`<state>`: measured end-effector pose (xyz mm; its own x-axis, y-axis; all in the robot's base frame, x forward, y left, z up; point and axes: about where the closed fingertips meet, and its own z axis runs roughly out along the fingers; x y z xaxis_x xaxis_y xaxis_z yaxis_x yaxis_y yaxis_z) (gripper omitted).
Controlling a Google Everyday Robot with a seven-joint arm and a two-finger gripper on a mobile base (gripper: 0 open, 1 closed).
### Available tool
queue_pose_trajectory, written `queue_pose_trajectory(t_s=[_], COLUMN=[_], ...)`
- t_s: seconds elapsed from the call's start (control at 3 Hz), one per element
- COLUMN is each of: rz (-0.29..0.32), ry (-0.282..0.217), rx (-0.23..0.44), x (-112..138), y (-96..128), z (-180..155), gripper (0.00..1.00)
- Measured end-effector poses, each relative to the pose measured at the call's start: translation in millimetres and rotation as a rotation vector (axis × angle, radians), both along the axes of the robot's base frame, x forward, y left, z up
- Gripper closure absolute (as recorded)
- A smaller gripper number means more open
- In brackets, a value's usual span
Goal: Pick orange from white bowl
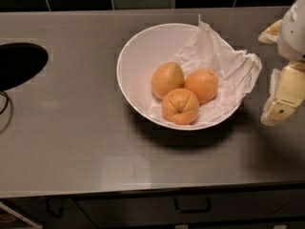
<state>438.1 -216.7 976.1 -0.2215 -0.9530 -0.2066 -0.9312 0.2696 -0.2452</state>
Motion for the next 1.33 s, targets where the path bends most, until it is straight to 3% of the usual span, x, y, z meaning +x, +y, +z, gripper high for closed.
queue_pose_trajectory(t_s=[0.33, 1.33], rz=[0.015, 0.283], ry=[-0.001, 0.0], rx=[-0.004, -0.058], x=[3.6, 66.1], y=[5.0, 89.0], z=[0.4, -0.8], gripper=[0.0, 0.0])
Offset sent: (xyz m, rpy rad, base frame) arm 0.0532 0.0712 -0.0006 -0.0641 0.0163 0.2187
